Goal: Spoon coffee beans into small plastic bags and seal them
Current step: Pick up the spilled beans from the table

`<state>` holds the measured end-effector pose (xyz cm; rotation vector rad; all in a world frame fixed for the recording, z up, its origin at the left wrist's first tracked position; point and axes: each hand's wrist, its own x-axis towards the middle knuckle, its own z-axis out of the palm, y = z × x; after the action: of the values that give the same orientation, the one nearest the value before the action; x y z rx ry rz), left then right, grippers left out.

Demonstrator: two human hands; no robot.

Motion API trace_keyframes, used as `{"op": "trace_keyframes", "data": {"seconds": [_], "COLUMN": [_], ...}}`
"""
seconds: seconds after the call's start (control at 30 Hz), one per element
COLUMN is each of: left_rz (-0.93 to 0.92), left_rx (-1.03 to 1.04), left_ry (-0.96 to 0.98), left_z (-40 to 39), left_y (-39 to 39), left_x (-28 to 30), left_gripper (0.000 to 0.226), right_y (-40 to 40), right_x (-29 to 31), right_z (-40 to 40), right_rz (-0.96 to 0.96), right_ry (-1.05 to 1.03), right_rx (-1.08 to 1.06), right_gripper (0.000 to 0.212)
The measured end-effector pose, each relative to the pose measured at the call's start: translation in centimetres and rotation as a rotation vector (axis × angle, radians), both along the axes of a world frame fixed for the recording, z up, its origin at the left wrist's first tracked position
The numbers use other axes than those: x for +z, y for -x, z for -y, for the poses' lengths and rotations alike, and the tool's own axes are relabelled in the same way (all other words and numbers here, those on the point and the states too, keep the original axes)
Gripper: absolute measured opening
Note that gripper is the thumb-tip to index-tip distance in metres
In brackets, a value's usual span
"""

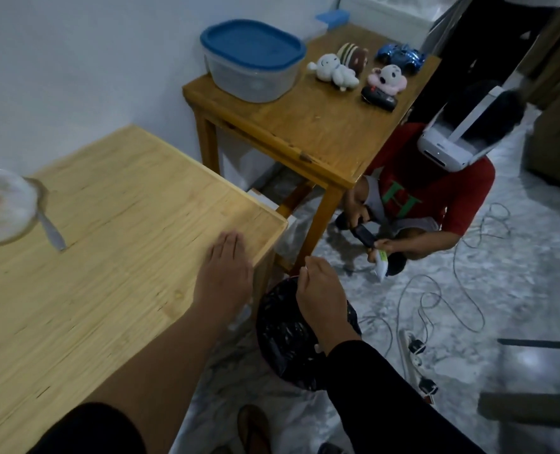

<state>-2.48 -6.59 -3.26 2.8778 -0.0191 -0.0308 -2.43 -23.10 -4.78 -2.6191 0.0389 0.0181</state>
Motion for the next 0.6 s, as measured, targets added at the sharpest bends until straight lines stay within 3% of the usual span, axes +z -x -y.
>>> {"op": "trace_keyframes", "data": {"seconds": [0.1, 0.23, 0.4, 0.6], "left_rz": [0.016, 0.034, 0.104, 0.154], "left_rx": [0.016, 0.088, 0.196, 0.455], "left_ry": [-0.018, 0.027, -0.025, -0.095], "left_z": [-0.5, -2.8, -7.6, -15.8], "left_y": [0.0, -0.6, -0.8, 2.1], "left_x": [1.8, 4.5, 9.4, 10.5], "left_gripper": [0.054, 0.049, 0.052, 0.053], "right_y": [-0.7, -2.7, -4.9, -5.7], "right_x": [2.3, 6.3, 10.0, 11.6], "right_z": [-1.2, -4.1, -9.5, -18.1], "right_rz": [0.077, 0.111, 0.161, 0.174], "right_ry": [0.023, 0.044, 0.069, -0.013], "right_rx": [0.034, 0.154, 0.349, 0.559], "right_gripper": [0.044, 0.050, 0.043, 0.043]}}
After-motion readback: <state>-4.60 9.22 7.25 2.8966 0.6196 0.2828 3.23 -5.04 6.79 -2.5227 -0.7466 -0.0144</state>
